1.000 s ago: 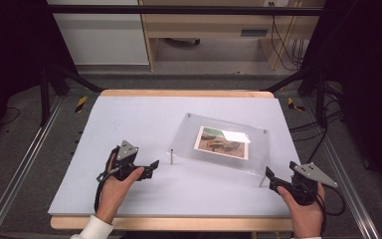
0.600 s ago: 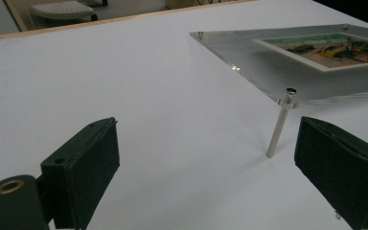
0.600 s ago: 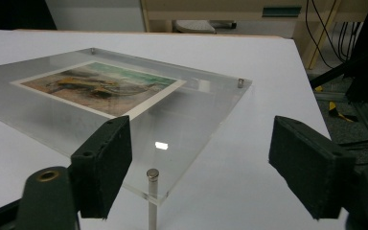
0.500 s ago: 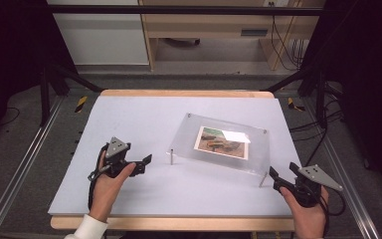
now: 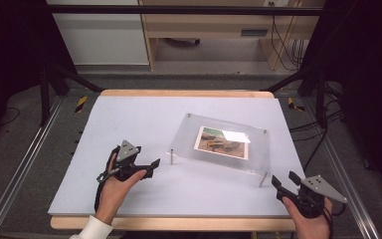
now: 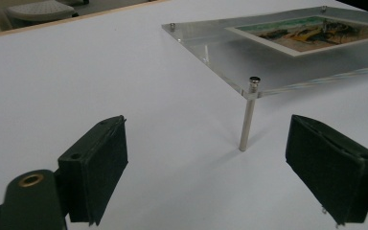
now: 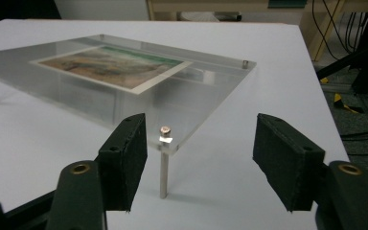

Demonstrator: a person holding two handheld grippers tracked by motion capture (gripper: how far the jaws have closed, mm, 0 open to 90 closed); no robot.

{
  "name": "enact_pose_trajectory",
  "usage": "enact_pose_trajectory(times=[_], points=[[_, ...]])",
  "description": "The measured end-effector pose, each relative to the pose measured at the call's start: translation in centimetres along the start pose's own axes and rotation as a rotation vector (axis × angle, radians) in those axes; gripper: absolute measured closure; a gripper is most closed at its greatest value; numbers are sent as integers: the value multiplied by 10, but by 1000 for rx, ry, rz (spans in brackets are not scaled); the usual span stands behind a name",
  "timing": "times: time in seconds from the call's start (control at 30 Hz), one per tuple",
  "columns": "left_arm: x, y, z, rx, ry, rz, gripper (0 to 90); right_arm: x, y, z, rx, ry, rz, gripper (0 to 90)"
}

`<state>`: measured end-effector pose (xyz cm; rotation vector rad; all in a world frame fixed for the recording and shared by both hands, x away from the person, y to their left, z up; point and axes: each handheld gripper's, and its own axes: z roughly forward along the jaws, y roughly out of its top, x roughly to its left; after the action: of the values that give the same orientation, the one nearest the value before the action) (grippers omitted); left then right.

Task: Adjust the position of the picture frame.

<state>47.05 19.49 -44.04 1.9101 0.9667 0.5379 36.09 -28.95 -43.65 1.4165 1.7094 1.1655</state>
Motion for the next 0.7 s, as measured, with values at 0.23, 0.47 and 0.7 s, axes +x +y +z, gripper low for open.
enact_pose_trajectory(times=[0.23, 0.47, 0.7], points=[[-6, -1, 4, 9, -10, 18, 172, 9, -7, 4, 49, 23, -41, 414], [-18, -3, 12, 28, -25, 51, 213, 10, -14, 18, 124, 40, -43, 495], [-22, -4, 15, 29, -19, 55, 237, 6, -17, 39, 170, 67, -13, 564]])
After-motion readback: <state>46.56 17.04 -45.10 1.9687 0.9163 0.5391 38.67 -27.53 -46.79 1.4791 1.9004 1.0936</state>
